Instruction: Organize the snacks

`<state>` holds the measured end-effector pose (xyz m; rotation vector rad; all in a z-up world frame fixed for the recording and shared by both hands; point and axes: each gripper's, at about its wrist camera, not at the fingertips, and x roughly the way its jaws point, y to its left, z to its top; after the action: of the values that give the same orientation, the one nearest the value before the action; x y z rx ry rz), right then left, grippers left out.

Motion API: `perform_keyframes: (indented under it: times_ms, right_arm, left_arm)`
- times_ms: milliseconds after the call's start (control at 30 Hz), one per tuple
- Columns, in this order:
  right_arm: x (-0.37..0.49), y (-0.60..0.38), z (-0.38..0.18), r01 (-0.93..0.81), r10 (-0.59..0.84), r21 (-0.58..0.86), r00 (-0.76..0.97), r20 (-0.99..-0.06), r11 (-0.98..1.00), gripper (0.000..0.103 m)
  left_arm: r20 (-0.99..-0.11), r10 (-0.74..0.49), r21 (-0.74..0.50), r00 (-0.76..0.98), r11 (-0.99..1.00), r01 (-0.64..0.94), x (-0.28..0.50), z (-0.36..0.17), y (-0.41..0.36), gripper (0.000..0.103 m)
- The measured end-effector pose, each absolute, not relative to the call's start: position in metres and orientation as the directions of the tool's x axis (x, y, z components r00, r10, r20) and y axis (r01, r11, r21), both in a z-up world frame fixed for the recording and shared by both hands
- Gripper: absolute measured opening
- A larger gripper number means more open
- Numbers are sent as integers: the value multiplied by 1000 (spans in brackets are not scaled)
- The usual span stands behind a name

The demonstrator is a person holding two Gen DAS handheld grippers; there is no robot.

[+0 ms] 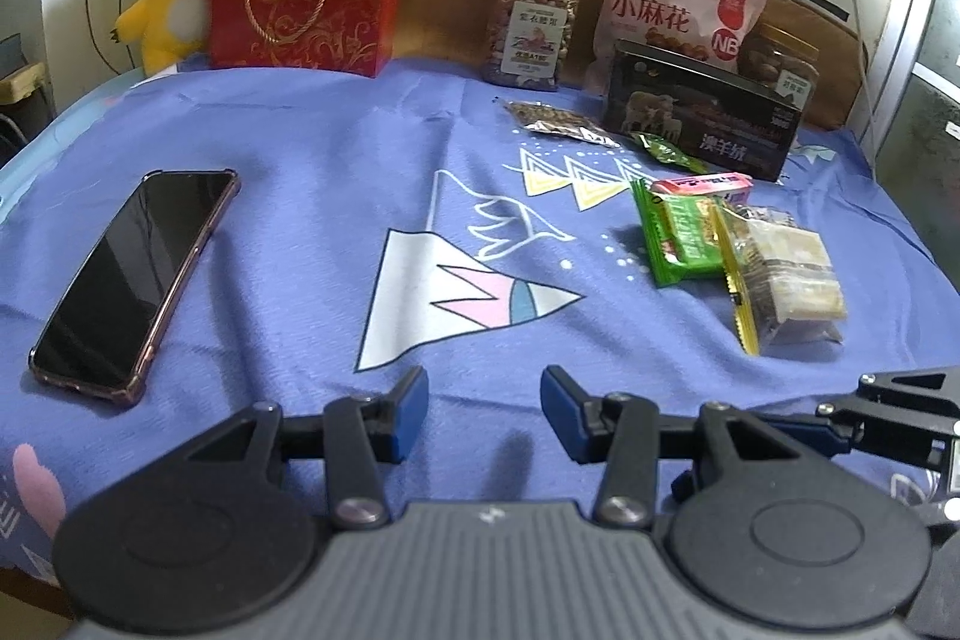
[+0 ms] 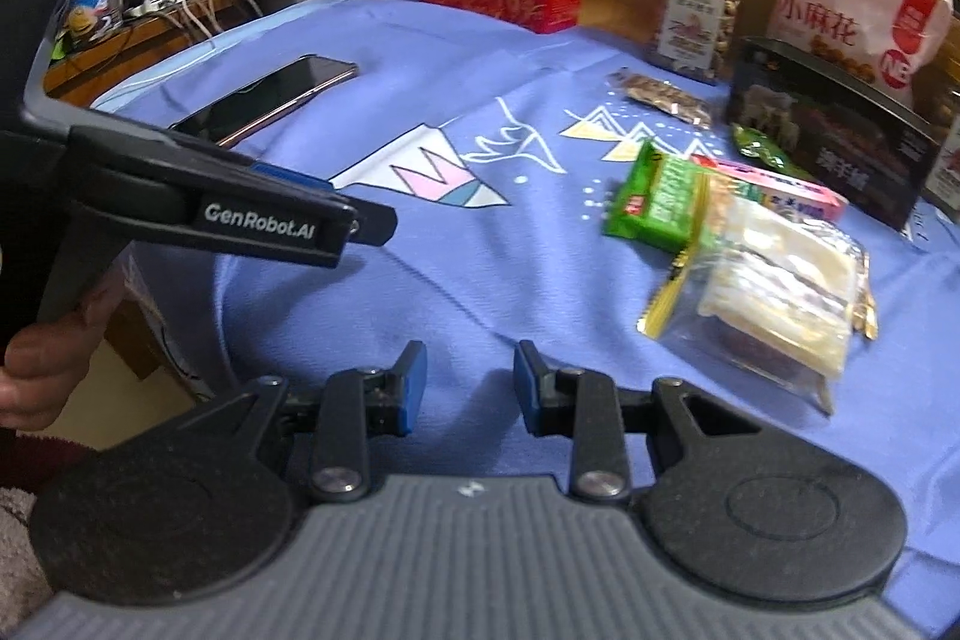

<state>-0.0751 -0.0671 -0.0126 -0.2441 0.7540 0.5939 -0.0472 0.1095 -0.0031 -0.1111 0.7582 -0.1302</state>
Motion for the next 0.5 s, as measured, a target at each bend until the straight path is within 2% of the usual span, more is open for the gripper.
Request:
perform_keyframes:
  times_ms: [500]
  right_arm:
    - [-69,-67,-17,-603,442,26,554,-706,797,35]
  left_arm:
    - [-694,-133,-123,707,990,66,-41,-6,110,42]
